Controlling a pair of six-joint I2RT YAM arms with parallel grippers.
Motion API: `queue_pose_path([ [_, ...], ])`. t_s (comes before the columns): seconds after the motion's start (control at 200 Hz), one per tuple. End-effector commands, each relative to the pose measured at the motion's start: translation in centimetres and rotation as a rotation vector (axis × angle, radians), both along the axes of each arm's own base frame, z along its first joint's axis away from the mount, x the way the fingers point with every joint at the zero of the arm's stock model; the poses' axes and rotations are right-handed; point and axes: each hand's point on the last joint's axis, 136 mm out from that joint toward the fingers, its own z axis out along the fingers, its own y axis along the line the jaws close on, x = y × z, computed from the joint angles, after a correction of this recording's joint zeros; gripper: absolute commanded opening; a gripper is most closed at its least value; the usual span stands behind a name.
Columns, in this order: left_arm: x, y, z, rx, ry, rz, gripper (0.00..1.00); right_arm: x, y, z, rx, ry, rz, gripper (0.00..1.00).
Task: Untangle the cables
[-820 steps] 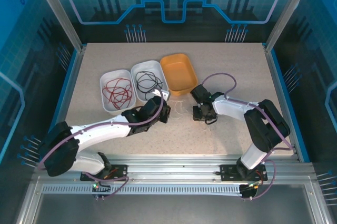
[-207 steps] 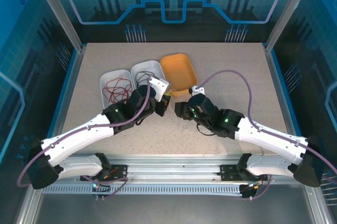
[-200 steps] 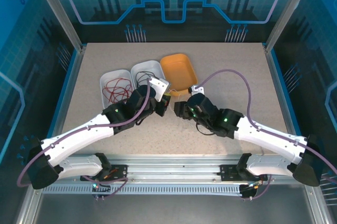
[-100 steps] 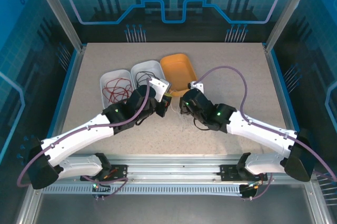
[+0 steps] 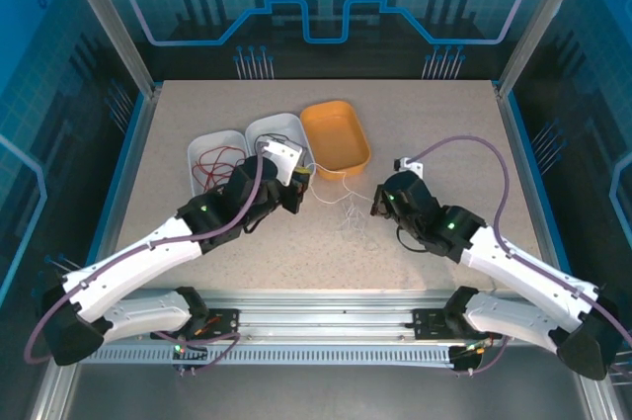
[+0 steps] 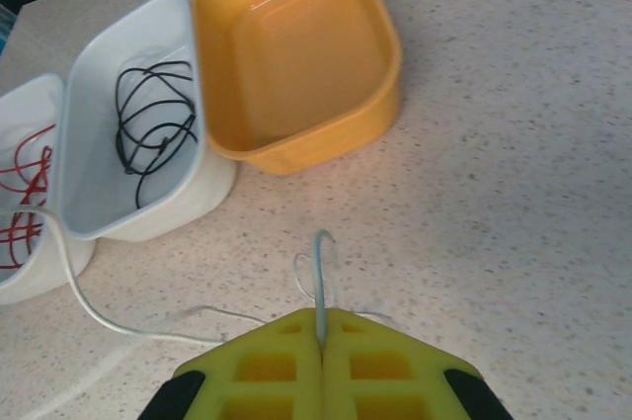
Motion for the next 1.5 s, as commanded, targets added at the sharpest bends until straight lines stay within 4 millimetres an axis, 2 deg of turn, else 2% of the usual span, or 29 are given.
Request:
queue_pose_path([
  [0.0, 0.0, 1.5, 0.3, 0.016, -0.018, 0.038, 0.0, -0.7, -1.8, -1.0, -0.011, 0.038, -0.034, 0.02],
  [0.28, 0.0, 2.2, 0.7, 0.012, -0.022, 0.05, 0.0, -0.6, -3.3, -0.3, -0.042, 0.035, -0.069, 0.01],
  [0.385, 0.2, 2.4, 0.7, 0.011, -0.024, 0.056, 0.0, -0.7, -4.4, -0.6, -0.072, 0.054, -0.095, 0.01],
  [0.425, 0.1, 2.3, 0.7, 0.008, -0.024, 0.05, 0.0, -0.7, -4.4, -0.7, -0.075, 0.058, -0.094, 0.04],
  [0.48, 0.0, 2.0, 0.8, 0.0, -0.024, 0.034, 0.0, -0.8, -4.3, -1.1, -0.074, 0.068, -0.083, 0.17],
  [0.565, -0.2, 1.1, 1.0, -0.015, -0.027, -0.018, 0.0, -0.7, -3.0, -1.4, -0.051, 0.075, -0.016, 0.31],
  [0.68, -0.9, -0.6, 1.9, -0.042, -0.035, -0.121, 0.0, -0.6, 0.2, -1.4, -0.004, 0.066, 0.143, 0.46],
  [0.835, -1.5, -1.9, 3.6, -0.076, -0.047, -0.197, 0.0, -0.4, 2.5, -1.5, 0.023, 0.021, 0.262, 0.49],
  [1.226, -2.5, -3.1, 6.8, -0.151, -0.083, -0.278, 0.0, 0.0, 4.0, -4.2, 0.036, -0.005, 0.33, 0.62],
  [1.491, -2.3, -3.4, 8.1, -0.184, -0.102, -0.279, 0.0, -0.3, 7.8, -4.3, 0.114, -0.095, 0.507, 0.7],
])
